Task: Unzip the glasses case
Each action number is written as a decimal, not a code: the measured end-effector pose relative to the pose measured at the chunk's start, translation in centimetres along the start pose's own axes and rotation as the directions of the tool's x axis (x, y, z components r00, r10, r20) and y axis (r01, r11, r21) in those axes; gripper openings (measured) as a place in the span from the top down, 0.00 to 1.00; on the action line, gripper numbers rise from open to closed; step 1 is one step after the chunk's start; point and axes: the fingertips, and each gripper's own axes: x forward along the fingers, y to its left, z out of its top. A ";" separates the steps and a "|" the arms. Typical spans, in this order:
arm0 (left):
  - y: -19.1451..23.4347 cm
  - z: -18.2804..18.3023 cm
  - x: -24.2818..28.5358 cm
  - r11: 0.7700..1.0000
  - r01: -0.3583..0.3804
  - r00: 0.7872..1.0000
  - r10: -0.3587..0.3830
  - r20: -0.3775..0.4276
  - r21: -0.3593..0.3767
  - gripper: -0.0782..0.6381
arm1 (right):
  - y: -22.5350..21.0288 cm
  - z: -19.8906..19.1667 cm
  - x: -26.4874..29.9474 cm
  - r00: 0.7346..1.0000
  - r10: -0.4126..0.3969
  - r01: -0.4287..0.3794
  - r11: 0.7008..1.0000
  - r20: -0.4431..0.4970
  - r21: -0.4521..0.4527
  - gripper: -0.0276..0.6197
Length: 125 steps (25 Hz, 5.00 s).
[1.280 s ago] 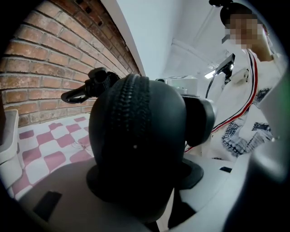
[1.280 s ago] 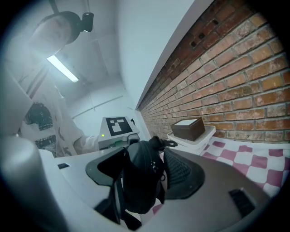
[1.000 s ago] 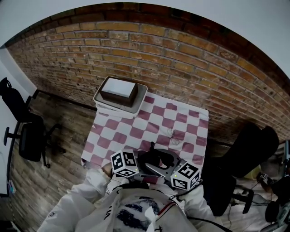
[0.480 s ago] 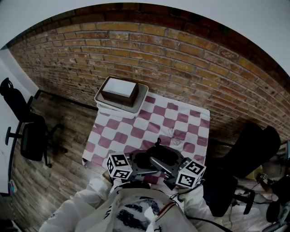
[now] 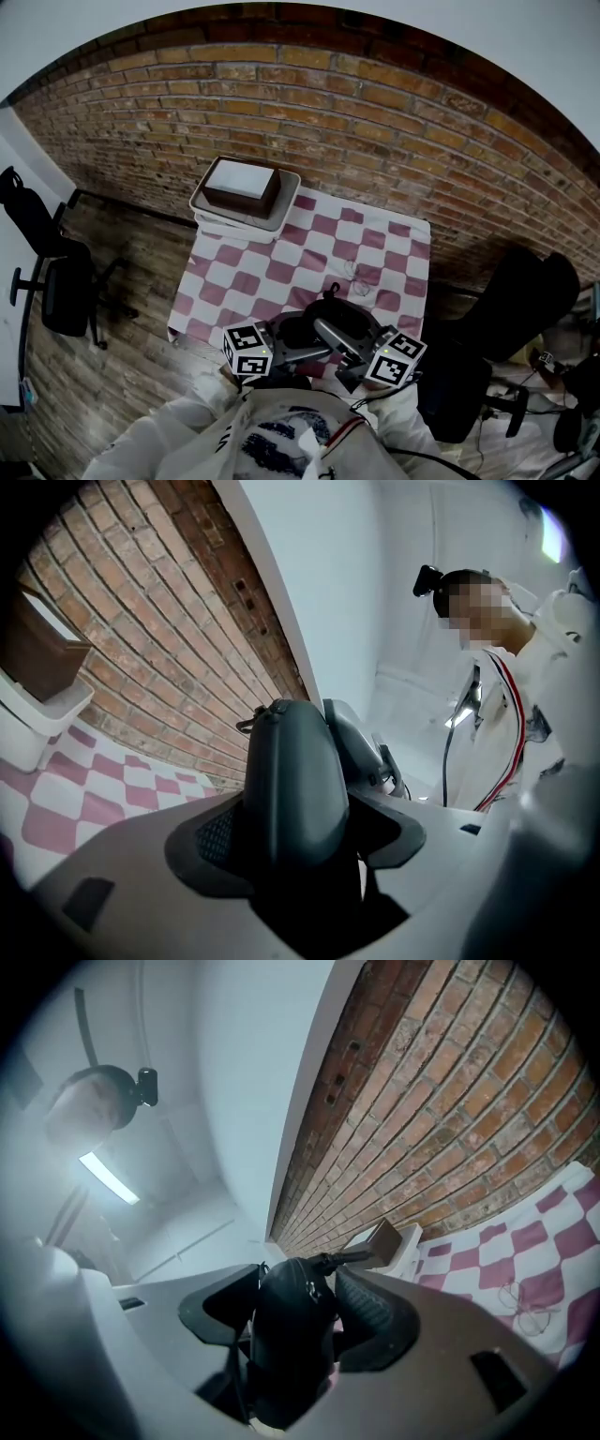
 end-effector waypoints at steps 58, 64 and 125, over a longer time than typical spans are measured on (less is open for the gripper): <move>3.4 4.7 -8.5 0.911 0.160 0.883 0.041 -0.468 0.381 0.48 | 2.4 -2.0 4.5 0.883 -0.398 0.464 0.660 0.249 -0.590 0.83; 3.7 4.4 -8.3 0.912 0.163 0.874 0.044 -0.485 0.376 0.48 | 1.6 -1.8 4.3 0.859 -0.434 0.506 0.641 0.271 -0.578 0.85; 7.0 3.5 -7.2 0.919 0.161 0.813 0.084 -0.577 0.360 0.48 | -1.8 -1.7 4.8 0.766 -0.571 0.575 0.403 0.295 -0.712 0.93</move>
